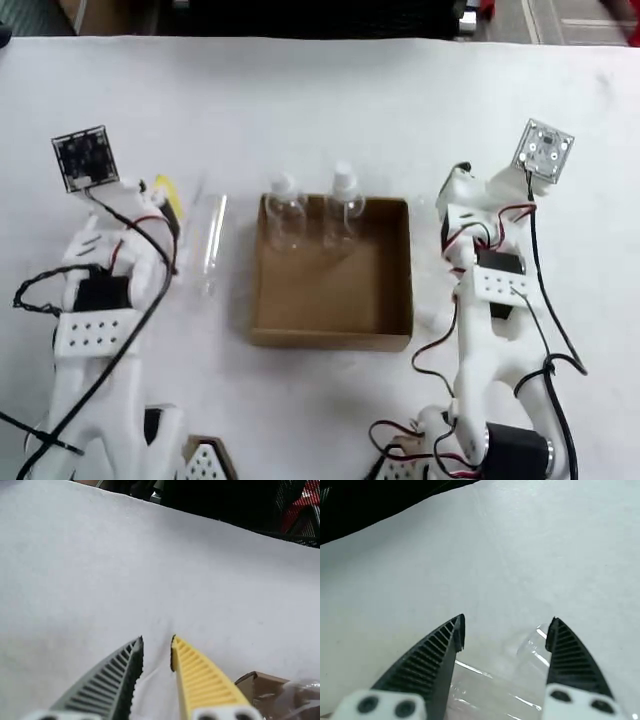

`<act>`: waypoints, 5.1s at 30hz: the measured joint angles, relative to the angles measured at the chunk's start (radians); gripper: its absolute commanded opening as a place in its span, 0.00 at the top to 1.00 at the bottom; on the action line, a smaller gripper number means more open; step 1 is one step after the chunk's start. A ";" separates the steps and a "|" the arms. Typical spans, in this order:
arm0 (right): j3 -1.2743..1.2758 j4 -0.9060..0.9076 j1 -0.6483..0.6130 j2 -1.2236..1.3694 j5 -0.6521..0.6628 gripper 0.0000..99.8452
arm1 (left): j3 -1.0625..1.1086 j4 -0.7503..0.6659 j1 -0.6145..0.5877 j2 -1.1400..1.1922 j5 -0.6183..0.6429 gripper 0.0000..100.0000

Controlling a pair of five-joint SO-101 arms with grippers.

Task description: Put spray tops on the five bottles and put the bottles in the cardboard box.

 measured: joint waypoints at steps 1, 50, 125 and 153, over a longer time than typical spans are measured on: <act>0.000 0.000 0.000 0.000 0.000 0.76 | 0.006 0.000 0.005 -0.011 0.000 0.91; -1.237 1.313 0.015 0.727 0.870 0.87 | 0.087 -0.109 0.012 -0.035 0.000 0.90; -1.692 1.108 0.405 1.260 1.137 0.98 | 0.087 -0.110 0.012 -0.035 0.000 0.90; -1.600 1.531 0.804 1.043 1.896 0.98 | 0.087 -0.110 0.012 -0.035 0.000 0.90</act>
